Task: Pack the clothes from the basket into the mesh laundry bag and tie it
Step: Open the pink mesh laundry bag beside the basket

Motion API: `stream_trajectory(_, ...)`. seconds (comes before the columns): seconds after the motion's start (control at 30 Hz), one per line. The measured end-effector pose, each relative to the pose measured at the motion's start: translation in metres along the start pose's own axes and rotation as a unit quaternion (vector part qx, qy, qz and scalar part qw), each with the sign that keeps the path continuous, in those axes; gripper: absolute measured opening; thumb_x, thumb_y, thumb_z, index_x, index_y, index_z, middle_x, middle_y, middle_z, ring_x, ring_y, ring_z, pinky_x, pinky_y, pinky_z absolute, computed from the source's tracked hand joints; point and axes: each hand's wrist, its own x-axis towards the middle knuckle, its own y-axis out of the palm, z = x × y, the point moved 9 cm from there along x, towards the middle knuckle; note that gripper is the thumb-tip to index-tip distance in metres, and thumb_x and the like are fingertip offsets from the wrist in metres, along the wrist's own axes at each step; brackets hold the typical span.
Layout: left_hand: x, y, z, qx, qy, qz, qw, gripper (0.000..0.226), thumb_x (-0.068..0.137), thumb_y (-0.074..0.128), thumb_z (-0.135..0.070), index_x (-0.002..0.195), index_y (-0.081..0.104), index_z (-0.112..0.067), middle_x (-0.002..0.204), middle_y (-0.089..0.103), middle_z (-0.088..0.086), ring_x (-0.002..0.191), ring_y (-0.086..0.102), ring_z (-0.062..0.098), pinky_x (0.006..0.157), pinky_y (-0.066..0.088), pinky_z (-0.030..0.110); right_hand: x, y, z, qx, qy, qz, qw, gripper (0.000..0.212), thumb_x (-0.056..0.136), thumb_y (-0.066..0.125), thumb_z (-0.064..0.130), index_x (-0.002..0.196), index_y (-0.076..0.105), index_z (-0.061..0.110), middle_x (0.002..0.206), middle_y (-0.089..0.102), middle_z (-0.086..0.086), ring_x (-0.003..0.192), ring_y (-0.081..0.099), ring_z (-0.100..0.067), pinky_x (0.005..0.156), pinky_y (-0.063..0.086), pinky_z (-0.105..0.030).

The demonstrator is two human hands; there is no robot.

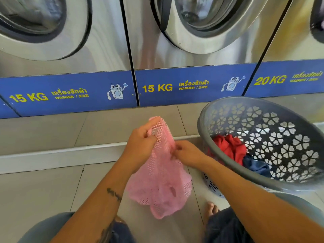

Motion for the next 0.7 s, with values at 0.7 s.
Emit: stream_trajectory(0.7, -0.024, -0.003, 0.020, 0.320, 0.044, 0.062, 0.944, 0.029, 0.088, 0.064, -0.008, 0.099, 0.060, -0.034, 0.139, 0.036, -0.008, 0.124, 0.049, 0.018, 0.095, 0.040, 0.025, -0.009, -0.029, 0.041, 0.037, -0.057, -0.048, 0.997, 0.030, 0.094, 0.055, 0.006, 0.066, 0.062, 0.012, 0.055, 0.049, 0.006, 0.049, 0.040, -0.006, 0.049, 0.033, -0.023)
